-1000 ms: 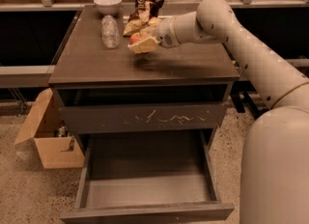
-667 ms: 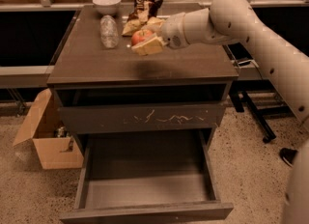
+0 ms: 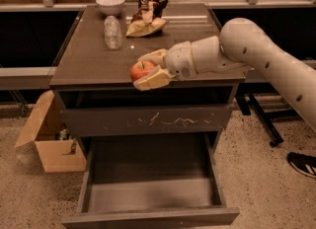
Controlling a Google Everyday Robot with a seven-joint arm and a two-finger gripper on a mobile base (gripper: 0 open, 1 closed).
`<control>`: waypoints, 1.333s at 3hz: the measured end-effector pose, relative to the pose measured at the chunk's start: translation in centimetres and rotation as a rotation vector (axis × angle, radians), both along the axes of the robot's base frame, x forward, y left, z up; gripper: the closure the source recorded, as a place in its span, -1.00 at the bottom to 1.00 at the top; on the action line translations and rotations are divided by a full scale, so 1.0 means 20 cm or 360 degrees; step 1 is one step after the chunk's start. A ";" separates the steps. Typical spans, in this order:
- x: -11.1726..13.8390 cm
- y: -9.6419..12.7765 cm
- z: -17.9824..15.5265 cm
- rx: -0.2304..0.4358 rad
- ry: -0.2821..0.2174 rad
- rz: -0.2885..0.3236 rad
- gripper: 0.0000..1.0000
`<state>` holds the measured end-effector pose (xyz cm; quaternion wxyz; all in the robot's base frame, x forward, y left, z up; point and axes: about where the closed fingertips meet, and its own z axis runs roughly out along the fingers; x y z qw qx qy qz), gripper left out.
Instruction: Place apple into middle drawer
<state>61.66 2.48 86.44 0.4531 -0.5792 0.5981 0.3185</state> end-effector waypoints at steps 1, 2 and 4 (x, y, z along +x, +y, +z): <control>0.03 0.01 0.02 -0.0004 -0.0013 -0.0020 1.00; -0.02 0.02 0.02 -0.0079 -0.0051 0.0026 1.00; -0.34 -0.05 -0.15 -0.0178 -0.0065 0.0104 1.00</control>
Offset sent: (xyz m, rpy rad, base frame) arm -0.0026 0.0009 0.0016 -0.0841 -0.0432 0.0142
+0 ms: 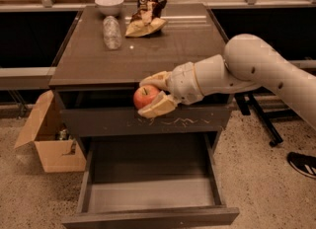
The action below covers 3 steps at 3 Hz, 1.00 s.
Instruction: Place apple into middle drawer
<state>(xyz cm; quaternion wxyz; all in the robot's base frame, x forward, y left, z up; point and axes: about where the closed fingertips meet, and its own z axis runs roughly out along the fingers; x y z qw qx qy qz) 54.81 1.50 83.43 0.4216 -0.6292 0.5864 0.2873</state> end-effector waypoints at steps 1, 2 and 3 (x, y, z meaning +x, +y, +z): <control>-0.12 -0.06 -0.24 0.0011 0.0093 -0.0067 1.00; -0.21 -0.06 -0.56 0.0052 0.0219 -0.0158 1.00; -0.21 -0.06 -0.58 0.0051 0.0221 -0.0165 1.00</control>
Offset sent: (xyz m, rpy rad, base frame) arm -0.0578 -0.0211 -0.2121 0.1059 0.2656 -0.2056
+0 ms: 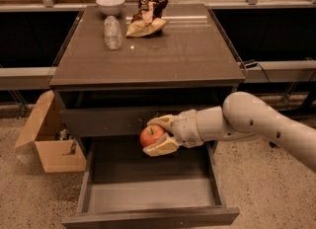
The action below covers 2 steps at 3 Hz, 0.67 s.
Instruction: Place apple into middle drawer
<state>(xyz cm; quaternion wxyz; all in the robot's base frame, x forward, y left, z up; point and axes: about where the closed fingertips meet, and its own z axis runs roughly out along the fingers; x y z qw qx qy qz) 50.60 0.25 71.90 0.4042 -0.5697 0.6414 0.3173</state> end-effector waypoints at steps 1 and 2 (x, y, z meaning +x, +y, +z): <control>0.00 0.00 -0.20 -0.0013 0.0023 -0.0087 1.00; -0.01 0.04 -0.50 0.0008 0.0057 -0.0176 1.00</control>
Offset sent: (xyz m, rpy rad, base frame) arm -0.0007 0.0100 -0.1809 0.0273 0.0657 -0.1987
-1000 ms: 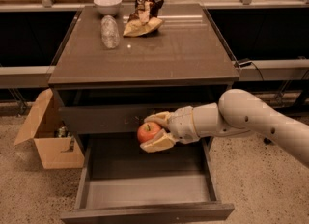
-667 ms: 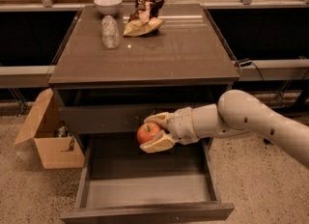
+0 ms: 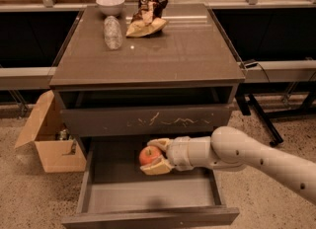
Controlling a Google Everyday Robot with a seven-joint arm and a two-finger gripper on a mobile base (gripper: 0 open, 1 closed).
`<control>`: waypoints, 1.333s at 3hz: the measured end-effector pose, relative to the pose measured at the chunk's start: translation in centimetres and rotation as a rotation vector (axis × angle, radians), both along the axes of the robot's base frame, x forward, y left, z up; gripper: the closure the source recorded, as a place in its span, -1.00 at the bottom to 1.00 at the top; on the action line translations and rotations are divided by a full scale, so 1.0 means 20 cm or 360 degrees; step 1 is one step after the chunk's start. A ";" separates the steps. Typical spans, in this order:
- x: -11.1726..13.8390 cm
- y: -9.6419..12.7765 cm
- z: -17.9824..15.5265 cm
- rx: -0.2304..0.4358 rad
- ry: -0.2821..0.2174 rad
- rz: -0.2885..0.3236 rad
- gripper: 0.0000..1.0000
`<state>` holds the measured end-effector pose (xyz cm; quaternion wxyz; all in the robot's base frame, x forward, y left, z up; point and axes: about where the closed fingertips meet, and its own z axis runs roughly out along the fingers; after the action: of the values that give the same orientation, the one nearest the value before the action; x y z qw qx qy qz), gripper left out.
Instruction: Place apple into middle drawer
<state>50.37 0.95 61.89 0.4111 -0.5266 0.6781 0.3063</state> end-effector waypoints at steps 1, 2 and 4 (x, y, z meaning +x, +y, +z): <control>0.02 0.04 -0.29 0.0008 0.0072 -0.0046 1.00; 0.09 0.07 -0.64 -0.0008 0.0155 -0.0088 1.00; 0.19 -0.01 -0.99 -0.0011 0.0235 -0.0174 0.47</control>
Offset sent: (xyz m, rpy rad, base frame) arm 0.0252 0.0235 -0.1779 -0.0176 0.1354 -0.0664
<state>54.10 0.76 42.18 0.3743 -0.4660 0.7354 0.3191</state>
